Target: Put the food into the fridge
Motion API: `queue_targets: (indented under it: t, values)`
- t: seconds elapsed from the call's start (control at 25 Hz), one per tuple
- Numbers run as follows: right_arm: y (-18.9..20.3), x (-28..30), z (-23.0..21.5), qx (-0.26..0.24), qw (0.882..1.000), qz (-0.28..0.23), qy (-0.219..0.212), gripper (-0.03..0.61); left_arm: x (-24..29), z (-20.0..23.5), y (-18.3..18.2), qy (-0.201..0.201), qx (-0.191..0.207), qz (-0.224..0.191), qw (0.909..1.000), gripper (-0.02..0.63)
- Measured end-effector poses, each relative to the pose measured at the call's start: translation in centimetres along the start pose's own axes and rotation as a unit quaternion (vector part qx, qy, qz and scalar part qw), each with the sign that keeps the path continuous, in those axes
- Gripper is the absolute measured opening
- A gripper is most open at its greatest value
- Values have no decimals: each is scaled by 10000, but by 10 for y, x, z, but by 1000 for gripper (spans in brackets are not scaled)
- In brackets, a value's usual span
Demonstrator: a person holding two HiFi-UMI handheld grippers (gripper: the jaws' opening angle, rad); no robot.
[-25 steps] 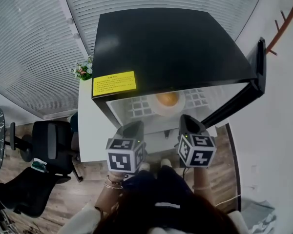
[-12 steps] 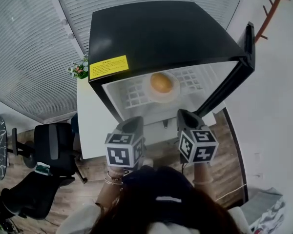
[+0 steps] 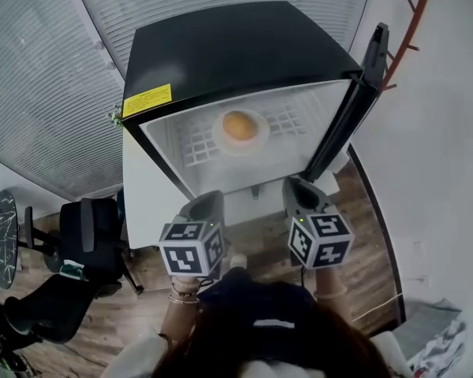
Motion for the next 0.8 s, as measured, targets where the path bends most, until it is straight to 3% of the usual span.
queue_targets:
  t: [0.8]
  values:
    - [90, -104, -13, -451, 9978, -25, -489, 0, -59, -101, 102, -503, -238, -186, 9983, 3]
Point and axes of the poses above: the fingertips, and each gripper's own axes: x forward along the fingers, z to its left, y out of its underside, the point moved 10 cm from there along -x, backward along the fingers, and after that the axes turned 14 degrees about z, right-handed, at the moved point
